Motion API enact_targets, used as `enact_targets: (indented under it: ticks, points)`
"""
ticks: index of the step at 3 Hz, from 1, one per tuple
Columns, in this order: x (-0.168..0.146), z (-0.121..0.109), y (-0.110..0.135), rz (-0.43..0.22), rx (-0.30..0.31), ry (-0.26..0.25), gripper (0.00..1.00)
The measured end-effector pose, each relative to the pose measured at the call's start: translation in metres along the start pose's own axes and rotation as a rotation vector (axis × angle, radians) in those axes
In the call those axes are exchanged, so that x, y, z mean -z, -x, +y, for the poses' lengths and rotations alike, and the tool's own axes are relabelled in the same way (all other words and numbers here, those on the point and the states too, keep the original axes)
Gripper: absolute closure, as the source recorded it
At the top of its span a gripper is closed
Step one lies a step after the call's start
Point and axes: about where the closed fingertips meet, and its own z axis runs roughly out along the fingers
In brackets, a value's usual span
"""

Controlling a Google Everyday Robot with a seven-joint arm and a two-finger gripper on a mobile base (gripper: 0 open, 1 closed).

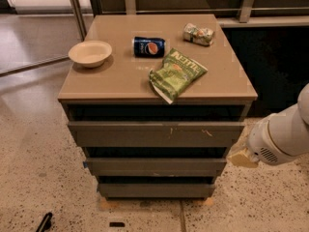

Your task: Open middle drawer

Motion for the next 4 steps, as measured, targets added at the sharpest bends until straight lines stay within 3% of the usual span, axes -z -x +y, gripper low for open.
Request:
enact_targets:
  ticks: [1,2,3,4]
  points:
    - [0.007,0.007,-0.005,0.003,-0.015,-0.018,0.89]
    - [-0.015,0.023,-0.019,-0.056,-0.068,0.004,1.0]
    - [-0.064,0.046,-0.027,-0.141,-0.211,0.042,1.0]
    - [-0.113,0.05,-0.015,-0.25,-0.347,0.072,1.0]
